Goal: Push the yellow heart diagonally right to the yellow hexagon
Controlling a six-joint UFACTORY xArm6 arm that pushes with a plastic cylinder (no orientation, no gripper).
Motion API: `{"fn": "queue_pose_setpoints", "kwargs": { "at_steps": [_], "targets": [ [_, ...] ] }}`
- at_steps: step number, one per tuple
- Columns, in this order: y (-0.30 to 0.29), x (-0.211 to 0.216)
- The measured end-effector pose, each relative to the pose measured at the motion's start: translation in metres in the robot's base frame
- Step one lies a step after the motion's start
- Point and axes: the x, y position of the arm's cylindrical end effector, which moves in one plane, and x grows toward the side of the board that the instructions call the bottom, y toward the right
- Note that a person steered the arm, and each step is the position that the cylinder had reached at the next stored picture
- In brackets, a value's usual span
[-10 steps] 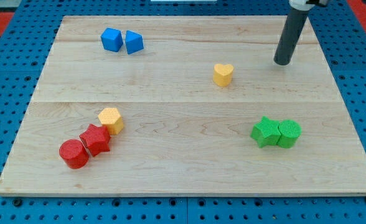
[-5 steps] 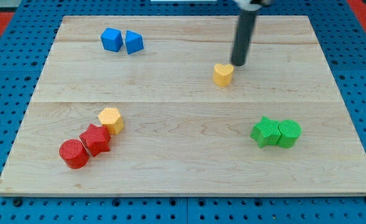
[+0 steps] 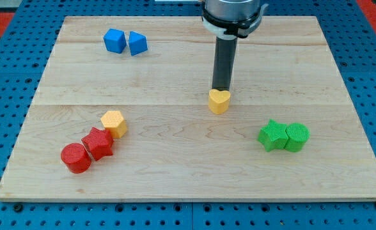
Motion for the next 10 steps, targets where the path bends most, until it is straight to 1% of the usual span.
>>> {"fn": "queue_pose_setpoints", "kwargs": {
  "at_steps": [1,2,3,4,5,6,7,8,9,10],
  "targets": [
    [0.000,0.022],
    [0.025,0.033],
    [0.049,0.033],
    [0.027,0.055],
    [-0.015,0.058],
    [-0.070,0.057],
    [-0.036,0.075],
    [-0.043,0.106],
    [-0.079,0.103],
    [-0.077,0.090]
  ]
}}
